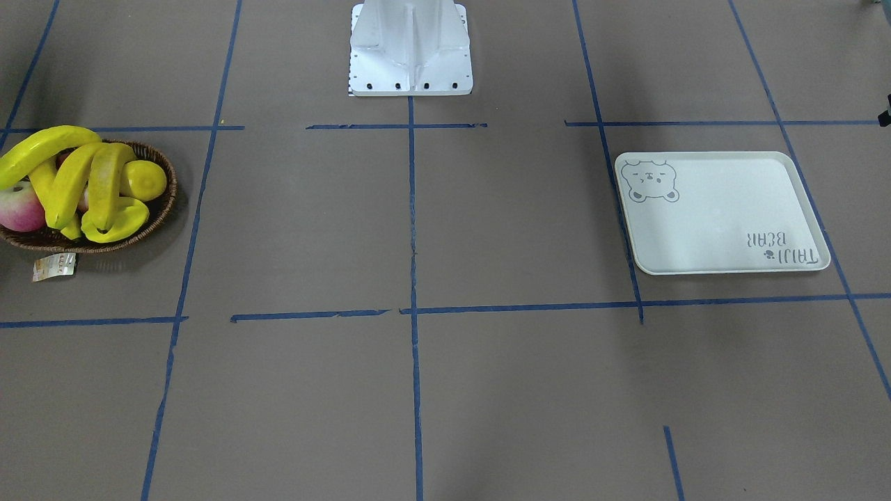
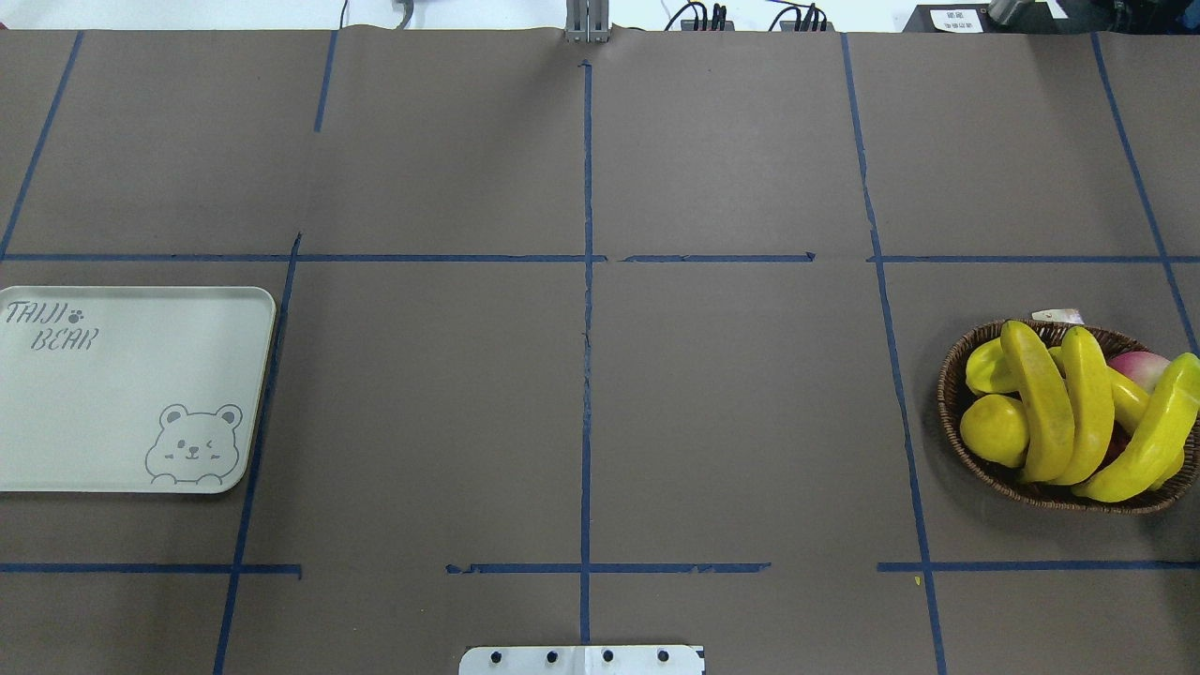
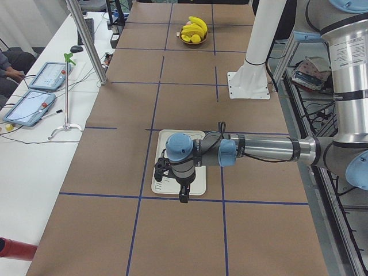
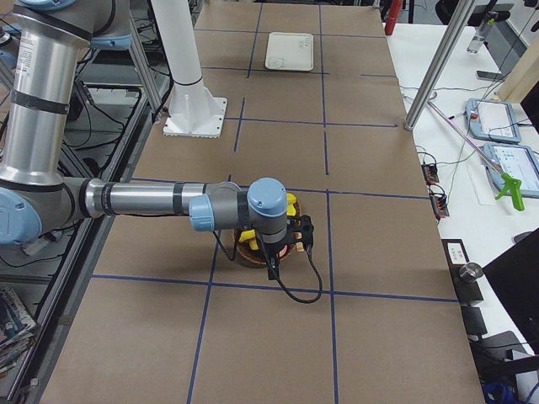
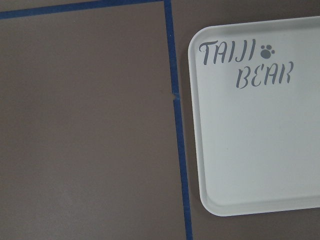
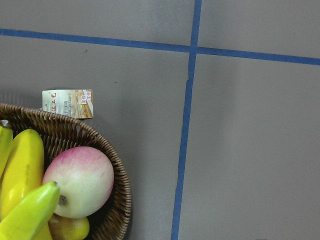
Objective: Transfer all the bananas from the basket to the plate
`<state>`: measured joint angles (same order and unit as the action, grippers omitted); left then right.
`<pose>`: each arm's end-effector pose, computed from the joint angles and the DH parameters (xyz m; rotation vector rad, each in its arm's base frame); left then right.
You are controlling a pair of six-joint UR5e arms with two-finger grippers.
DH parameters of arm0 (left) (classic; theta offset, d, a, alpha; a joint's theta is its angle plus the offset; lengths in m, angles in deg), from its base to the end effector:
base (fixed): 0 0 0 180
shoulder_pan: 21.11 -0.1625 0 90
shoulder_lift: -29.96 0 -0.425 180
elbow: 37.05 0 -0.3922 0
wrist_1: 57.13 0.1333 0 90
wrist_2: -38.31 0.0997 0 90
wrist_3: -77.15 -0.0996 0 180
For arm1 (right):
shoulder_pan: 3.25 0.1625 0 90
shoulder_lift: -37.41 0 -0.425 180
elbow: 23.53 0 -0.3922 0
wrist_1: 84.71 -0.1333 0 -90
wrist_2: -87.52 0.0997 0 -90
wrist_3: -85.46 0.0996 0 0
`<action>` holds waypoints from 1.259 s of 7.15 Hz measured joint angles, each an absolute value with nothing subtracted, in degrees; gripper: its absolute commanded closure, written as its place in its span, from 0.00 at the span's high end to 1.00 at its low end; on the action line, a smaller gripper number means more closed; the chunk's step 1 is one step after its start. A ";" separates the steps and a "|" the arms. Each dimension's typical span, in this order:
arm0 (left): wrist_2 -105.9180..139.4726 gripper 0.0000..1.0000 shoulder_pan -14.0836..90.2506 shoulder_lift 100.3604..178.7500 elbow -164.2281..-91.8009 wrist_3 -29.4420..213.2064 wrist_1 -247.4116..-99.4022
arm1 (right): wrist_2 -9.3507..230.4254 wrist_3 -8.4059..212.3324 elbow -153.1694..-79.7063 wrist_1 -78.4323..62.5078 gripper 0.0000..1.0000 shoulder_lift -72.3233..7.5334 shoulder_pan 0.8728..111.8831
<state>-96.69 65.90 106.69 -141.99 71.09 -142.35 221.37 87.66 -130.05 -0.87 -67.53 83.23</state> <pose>-0.0424 -0.3930 0.6405 -0.0304 0.7869 0.1284 0.0402 -0.3942 0.6201 0.0901 -0.7697 -0.0736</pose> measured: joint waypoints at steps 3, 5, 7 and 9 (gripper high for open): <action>-96.77 1.00 65.84 106.76 -142.24 71.14 -142.01 | 221.43 89.06 -130.45 -0.90 0.99 -67.51 83.23; -96.85 1.00 65.84 106.77 -142.12 71.23 -142.10 | 221.44 98.02 -133.75 -0.94 0.99 -67.47 82.90; -96.89 1.00 65.82 106.78 -142.08 71.26 -142.12 | 221.36 111.17 -137.01 -3.99 0.99 -68.19 80.24; -96.94 1.00 65.81 106.78 -142.07 71.26 -142.06 | 220.48 125.12 -137.77 -14.08 0.97 -71.49 74.98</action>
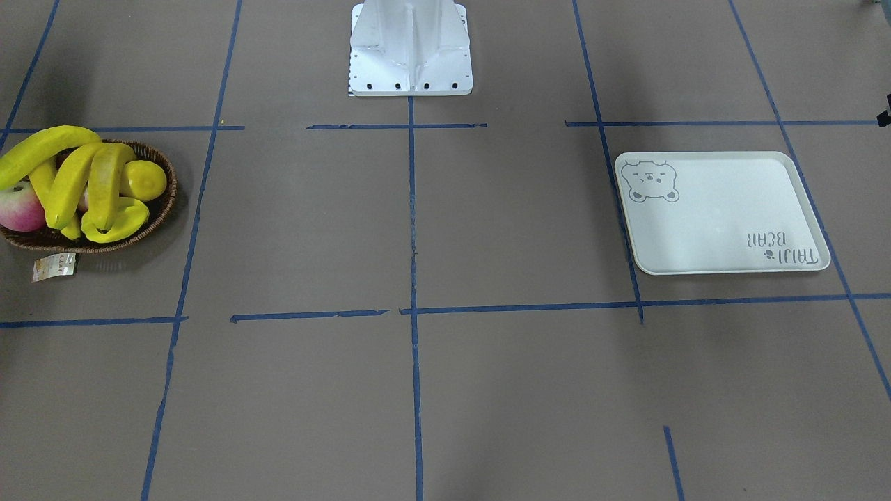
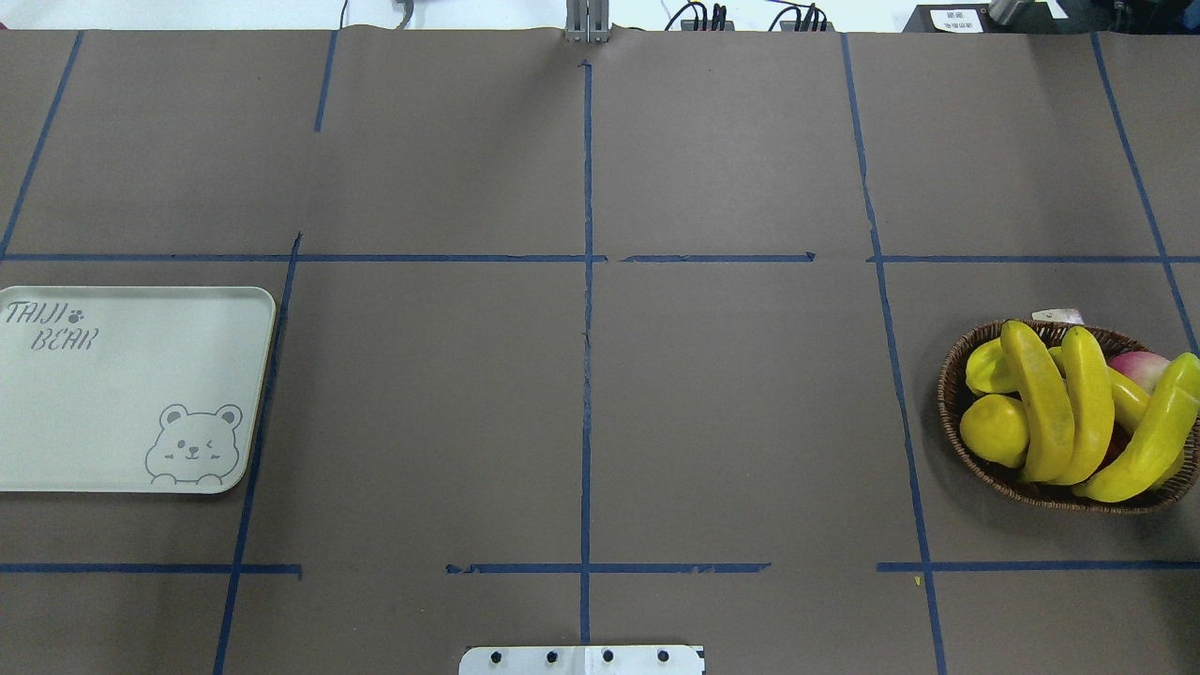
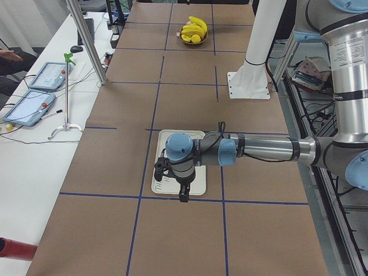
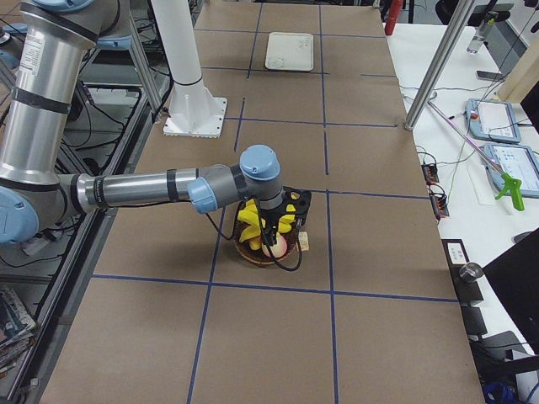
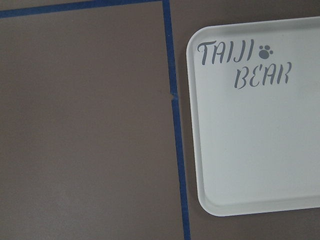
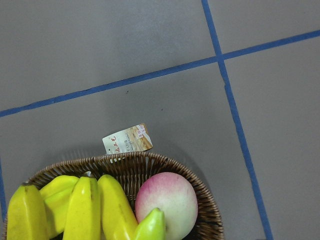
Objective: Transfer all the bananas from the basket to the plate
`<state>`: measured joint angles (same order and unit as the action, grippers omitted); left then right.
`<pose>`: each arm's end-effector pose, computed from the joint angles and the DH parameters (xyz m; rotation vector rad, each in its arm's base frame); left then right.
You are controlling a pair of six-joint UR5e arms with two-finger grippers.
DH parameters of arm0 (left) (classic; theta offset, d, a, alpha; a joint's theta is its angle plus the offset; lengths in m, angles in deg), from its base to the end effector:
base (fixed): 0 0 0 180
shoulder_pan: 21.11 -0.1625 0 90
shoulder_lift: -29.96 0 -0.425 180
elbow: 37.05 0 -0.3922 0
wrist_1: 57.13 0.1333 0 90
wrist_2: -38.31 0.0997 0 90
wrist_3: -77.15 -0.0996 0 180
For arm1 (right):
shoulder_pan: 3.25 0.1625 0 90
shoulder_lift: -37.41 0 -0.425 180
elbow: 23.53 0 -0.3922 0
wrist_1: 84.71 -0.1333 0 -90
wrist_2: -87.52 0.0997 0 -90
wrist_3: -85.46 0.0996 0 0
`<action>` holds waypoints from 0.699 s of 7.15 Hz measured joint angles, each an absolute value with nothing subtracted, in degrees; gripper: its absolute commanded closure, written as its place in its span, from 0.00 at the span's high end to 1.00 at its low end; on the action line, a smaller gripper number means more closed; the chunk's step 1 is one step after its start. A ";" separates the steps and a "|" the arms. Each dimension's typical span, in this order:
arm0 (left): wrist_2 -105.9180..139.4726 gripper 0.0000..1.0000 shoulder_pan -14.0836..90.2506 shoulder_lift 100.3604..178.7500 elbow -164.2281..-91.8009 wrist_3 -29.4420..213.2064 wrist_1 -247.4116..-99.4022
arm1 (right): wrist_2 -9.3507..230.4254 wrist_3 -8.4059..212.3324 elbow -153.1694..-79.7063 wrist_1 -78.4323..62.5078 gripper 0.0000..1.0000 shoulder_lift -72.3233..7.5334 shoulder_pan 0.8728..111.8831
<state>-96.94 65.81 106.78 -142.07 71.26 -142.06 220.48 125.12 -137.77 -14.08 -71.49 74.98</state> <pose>-0.0415 -0.3935 0.6393 -0.0341 0.7912 0.1260 -0.0122 -0.3794 0.5526 0.0500 -0.8454 0.2959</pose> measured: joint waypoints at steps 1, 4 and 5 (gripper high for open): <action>-96.95 1.00 65.81 106.78 -142.08 71.26 -142.00 | 219.01 130.35 -137.88 -18.16 0.96 -73.23 72.31; -97.03 1.00 65.81 106.78 -142.02 71.26 -141.80 | 211.82 142.34 -138.04 -23.81 0.91 -74.76 63.12; -97.03 1.00 65.81 106.78 -141.97 71.26 -141.83 | 209.18 145.53 -138.05 -24.85 0.88 -74.79 59.85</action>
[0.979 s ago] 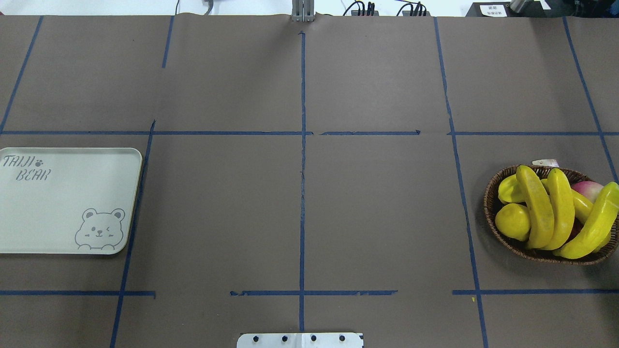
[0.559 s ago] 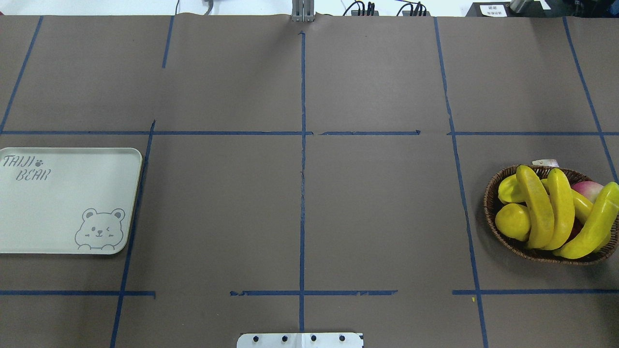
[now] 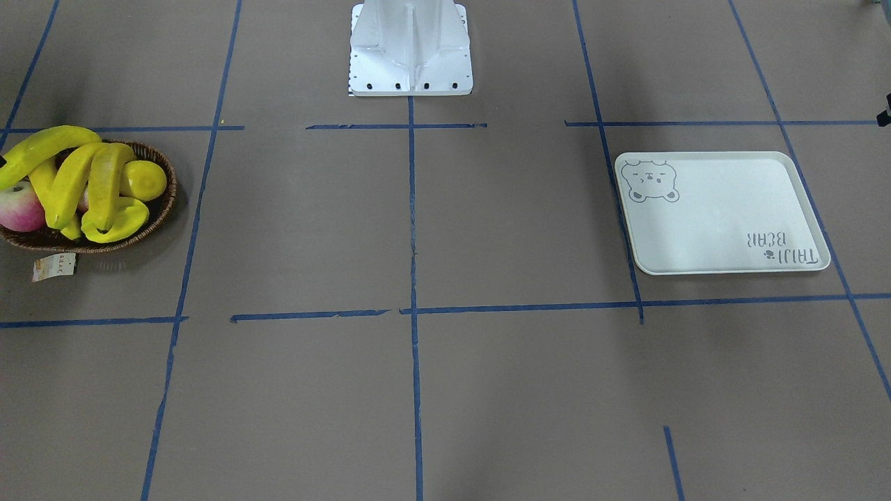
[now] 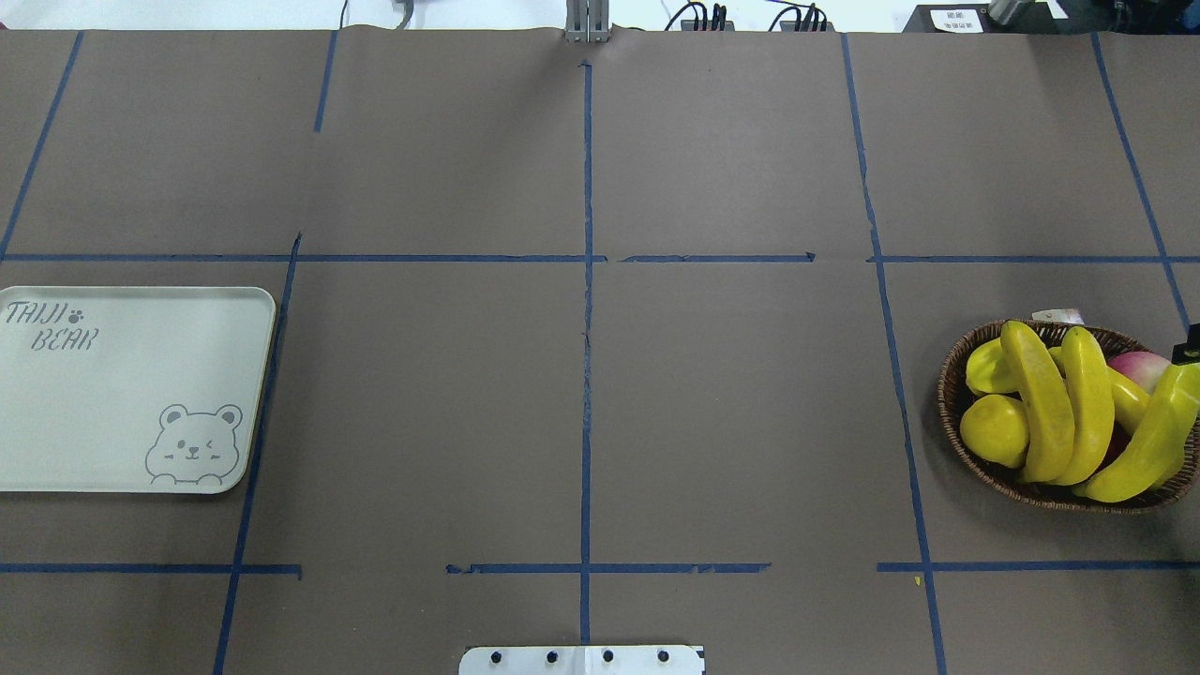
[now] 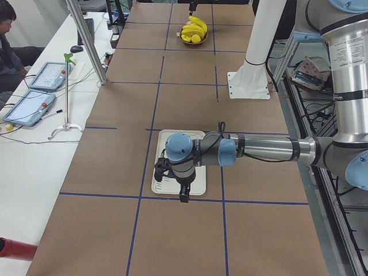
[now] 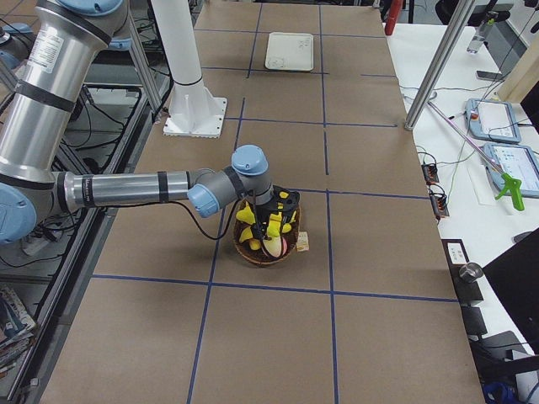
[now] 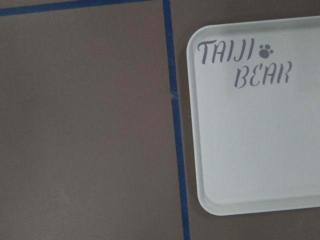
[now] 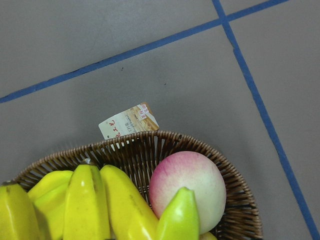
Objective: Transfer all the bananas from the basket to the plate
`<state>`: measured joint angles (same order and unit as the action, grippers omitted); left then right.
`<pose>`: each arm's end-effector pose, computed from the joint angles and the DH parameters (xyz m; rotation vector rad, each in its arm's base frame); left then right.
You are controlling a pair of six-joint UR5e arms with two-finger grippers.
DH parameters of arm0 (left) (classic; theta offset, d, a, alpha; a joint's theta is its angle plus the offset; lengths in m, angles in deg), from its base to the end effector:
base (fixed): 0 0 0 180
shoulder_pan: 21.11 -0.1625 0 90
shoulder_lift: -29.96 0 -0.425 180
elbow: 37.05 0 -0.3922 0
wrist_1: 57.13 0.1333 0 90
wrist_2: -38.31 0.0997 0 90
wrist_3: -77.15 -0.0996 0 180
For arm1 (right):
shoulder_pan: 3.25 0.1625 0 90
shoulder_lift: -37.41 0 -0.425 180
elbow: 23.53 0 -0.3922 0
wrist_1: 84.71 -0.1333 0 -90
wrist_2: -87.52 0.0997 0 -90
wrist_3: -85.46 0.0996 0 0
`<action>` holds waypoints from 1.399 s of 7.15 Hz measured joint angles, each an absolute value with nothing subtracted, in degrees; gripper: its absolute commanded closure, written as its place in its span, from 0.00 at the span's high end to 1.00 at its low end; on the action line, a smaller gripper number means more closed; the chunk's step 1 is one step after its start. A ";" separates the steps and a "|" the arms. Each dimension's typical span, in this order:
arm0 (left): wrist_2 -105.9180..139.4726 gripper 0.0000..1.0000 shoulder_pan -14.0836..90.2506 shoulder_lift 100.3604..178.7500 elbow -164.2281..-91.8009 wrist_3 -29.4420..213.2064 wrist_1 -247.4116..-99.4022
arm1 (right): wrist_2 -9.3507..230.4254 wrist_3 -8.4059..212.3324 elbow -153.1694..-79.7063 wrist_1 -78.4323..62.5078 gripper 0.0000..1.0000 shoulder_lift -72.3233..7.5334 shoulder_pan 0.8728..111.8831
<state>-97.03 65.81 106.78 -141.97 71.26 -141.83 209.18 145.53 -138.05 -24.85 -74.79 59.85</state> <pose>-0.0414 -0.3931 0.6405 -0.0395 0.7928 0.1237 -0.0910 -0.3585 0.5581 0.0307 -0.7743 0.3935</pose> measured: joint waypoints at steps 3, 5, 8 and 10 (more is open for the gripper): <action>-97.12 1.00 65.81 106.78 -141.83 71.29 -141.85 | 206.56 147.98 -137.84 -25.40 0.80 -75.03 55.12; -97.13 1.00 65.81 106.78 -141.78 71.30 -141.85 | 204.38 148.06 -137.67 -25.17 0.40 -75.90 52.70; -97.13 1.00 65.81 106.78 -141.76 71.31 -141.87 | 203.74 147.96 -137.81 -25.17 0.00 -76.07 51.69; -97.13 1.00 65.81 106.78 -141.74 71.31 -141.98 | 204.26 147.68 -138.58 -25.40 0.00 -76.04 51.90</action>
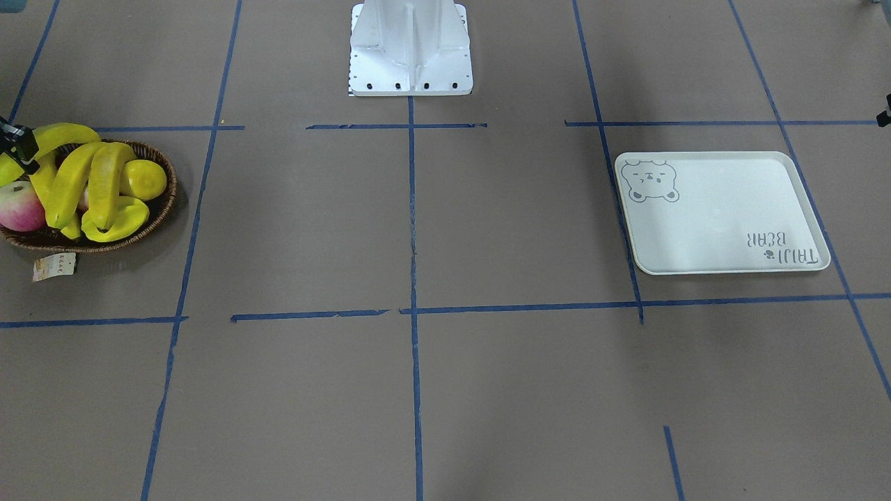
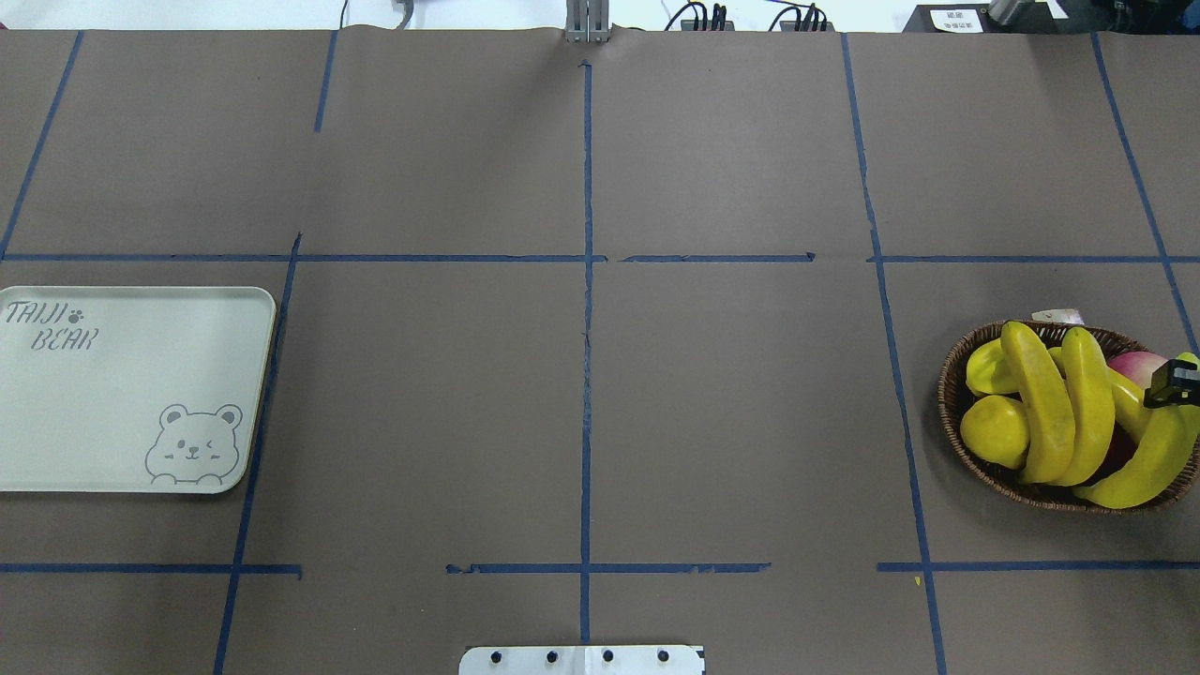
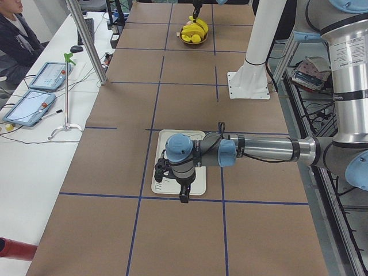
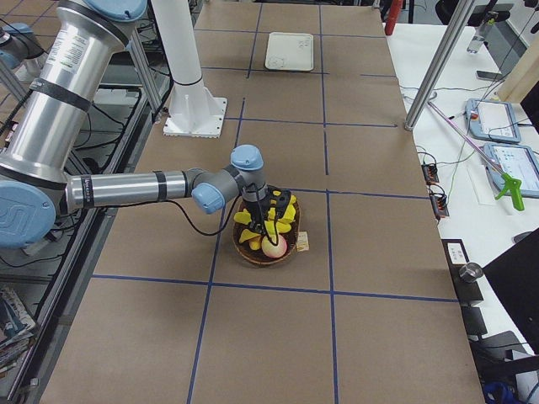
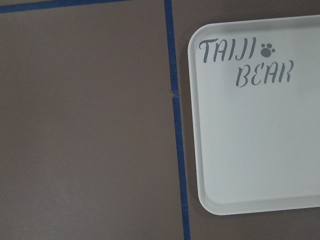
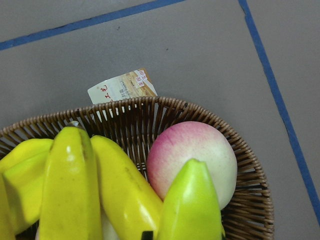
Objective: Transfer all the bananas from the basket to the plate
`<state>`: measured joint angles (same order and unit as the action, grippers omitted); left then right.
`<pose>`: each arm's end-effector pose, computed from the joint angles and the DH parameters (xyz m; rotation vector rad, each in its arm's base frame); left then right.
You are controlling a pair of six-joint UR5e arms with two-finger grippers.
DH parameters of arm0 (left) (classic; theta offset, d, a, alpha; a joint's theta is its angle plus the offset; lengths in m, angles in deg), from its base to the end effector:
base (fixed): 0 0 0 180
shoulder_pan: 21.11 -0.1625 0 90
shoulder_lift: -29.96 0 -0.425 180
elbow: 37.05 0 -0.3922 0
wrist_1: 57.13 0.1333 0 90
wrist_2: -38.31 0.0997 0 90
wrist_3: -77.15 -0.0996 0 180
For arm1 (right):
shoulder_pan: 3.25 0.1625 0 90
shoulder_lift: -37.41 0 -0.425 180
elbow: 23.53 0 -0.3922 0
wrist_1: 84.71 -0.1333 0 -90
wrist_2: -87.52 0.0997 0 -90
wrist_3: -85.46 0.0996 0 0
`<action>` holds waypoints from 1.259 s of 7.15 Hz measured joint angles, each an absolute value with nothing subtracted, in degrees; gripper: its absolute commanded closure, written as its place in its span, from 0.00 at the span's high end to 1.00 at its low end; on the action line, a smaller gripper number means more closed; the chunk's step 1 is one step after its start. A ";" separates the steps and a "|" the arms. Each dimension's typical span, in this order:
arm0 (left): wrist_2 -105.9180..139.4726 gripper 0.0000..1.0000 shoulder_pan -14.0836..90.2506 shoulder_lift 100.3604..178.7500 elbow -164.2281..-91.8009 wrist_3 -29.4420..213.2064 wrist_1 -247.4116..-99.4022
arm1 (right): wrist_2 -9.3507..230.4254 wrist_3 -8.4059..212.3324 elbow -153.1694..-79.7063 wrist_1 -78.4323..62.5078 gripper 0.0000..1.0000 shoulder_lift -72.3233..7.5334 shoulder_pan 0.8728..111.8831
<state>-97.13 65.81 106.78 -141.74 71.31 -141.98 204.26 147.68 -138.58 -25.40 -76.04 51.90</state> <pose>-0.0413 -0.3930 0.6420 -0.0411 0.7945 0.1222 -0.1301 -0.3417 0.5634 0.0260 -0.7181 0.3256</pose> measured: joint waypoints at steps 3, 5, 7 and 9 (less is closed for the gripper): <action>-97.01 1.00 65.66 106.77 -142.09 71.03 -142.03 | 208.94 145.26 -142.07 -25.63 0.00 -77.18 53.23; -96.77 1.00 65.42 106.98 -142.55 71.05 -141.91 | 218.67 140.26 -143.87 -25.64 0.00 -77.83 57.68; -97.07 1.00 65.38 109.43 -142.86 71.25 -143.09 | 224.43 137.05 -144.02 -25.73 0.00 -76.43 59.89; -97.32 1.00 65.37 112.76 -142.45 71.15 -146.50 | 226.76 137.52 -142.39 -25.75 0.00 -71.35 60.08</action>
